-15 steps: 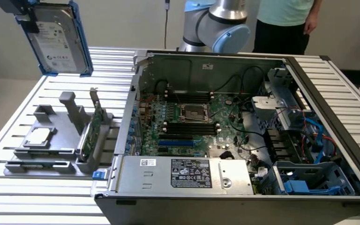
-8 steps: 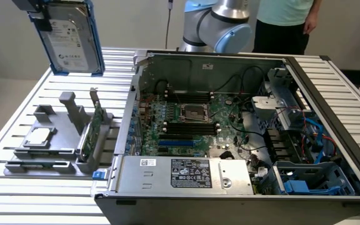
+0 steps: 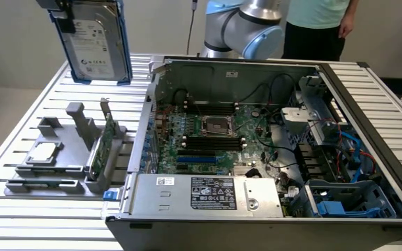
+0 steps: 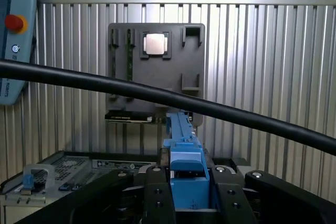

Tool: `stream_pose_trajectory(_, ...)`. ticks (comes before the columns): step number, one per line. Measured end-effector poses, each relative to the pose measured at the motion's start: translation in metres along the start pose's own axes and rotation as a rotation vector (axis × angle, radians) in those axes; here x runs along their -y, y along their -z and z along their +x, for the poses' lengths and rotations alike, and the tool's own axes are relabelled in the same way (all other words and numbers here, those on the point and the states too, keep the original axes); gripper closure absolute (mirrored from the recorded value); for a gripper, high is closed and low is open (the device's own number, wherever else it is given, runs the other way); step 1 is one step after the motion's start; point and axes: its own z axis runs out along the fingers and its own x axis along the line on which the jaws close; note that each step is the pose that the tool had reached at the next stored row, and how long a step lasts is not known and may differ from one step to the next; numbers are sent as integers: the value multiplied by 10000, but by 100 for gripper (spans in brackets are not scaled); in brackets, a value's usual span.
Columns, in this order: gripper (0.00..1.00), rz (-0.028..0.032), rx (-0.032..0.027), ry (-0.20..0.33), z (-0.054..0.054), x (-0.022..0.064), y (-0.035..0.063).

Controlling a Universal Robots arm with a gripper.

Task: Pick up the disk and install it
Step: 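Pick up the disk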

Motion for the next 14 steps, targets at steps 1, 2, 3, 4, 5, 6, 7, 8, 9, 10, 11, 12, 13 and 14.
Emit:
stream_pose_trajectory(1, 68, -12, -1, 1, 13, 47, 12)
stream_pose_trajectory(2, 68, -19, 0, 2, 25, 92, 21)
stream_pose_trajectory(3, 68, -30, 0, 3, 37, 137, 32)
stream_pose_trajectory(4, 68, -39, 0, 2, 49, 181, 43)
stream_pose_trajectory(5, 68, -48, 1, 3, 61, 227, 54)
stream_pose_trajectory(6, 68, -58, 1, 5, 73, 271, 64)
stream_pose_trajectory(7, 68, -68, 1, 4, 85, 314, 74)
stream_pose_trajectory(8, 68, -78, 0, 4, 97, 360, 86)
stream_pose_trajectory(9, 68, -87, 1, 6, 110, 408, 96)
stream_pose_trajectory(10, 68, -99, 1, 6, 122, 452, 107)
stream_pose_trajectory(11, 68, -108, 1, 5, 134, 496, 118)
stream_pose_trajectory(12, 68, -118, 1, 6, 146, 541, 128)
stream_pose_trajectory(13, 68, -126, 2, 8, 158, 586, 138)
stream_pose_trajectory(14, 68, -138, 2, 8, 171, 633, 149)
